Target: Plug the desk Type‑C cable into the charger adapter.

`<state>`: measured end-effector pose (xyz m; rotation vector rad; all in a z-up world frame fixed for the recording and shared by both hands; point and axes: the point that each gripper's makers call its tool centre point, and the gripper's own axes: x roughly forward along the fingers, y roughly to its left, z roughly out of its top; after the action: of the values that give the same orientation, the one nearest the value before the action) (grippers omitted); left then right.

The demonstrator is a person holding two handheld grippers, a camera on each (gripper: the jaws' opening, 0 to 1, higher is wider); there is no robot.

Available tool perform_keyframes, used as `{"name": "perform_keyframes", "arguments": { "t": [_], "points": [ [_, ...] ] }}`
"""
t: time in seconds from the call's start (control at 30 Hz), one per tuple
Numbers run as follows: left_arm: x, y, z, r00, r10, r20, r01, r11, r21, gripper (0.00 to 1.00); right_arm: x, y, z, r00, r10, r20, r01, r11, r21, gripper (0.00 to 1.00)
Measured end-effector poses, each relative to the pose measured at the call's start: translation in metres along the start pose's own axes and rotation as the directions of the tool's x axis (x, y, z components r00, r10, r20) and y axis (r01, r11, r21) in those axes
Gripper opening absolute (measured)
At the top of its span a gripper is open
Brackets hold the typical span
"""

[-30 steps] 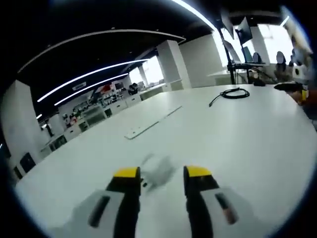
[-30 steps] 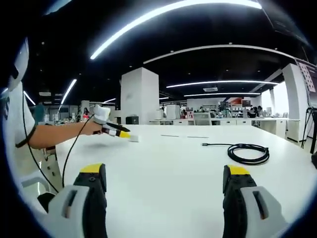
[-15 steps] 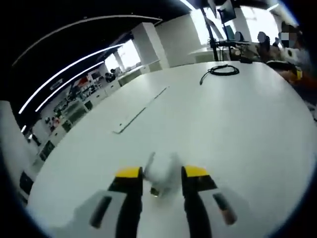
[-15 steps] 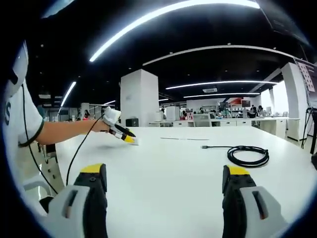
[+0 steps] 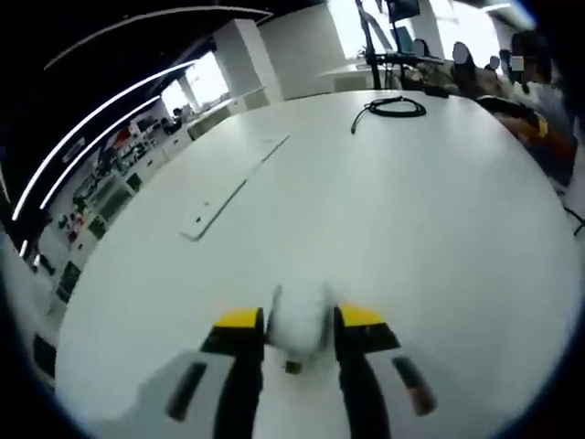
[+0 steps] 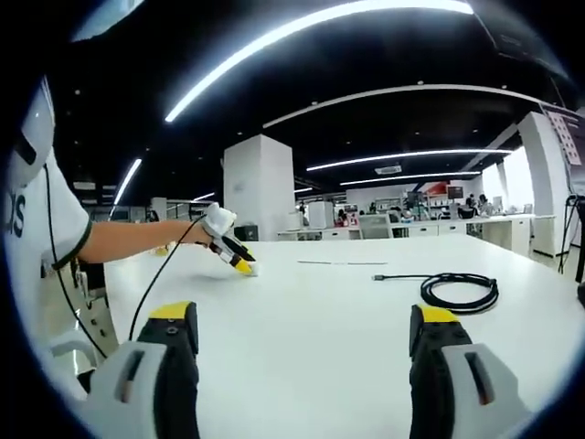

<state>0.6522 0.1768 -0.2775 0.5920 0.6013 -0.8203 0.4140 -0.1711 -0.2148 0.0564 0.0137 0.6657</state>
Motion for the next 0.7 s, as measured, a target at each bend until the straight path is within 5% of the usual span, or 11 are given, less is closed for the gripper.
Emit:
{"name": "perform_keyframes", "arguments": {
  "t": [0.4, 0.7],
  "points": [
    [0.01, 0.017, -0.01, 0.986, -0.13, -0.107, 0.126, 0.991, -0.04, 0.27, -0.009, -0.01, -0.001, 1.0, -0.03, 0.001, 0.03, 0.999, 0.023, 0.96],
    [0.011, 0.03, -0.013, 0.991, -0.115, -0.072, 0.106, 0.988, -0.115, 0.26, -0.009, -0.009, -0.001, 1.0, -0.024, 0.002, 0.024, 0.999, 0.026, 0.96]
  ]
}}
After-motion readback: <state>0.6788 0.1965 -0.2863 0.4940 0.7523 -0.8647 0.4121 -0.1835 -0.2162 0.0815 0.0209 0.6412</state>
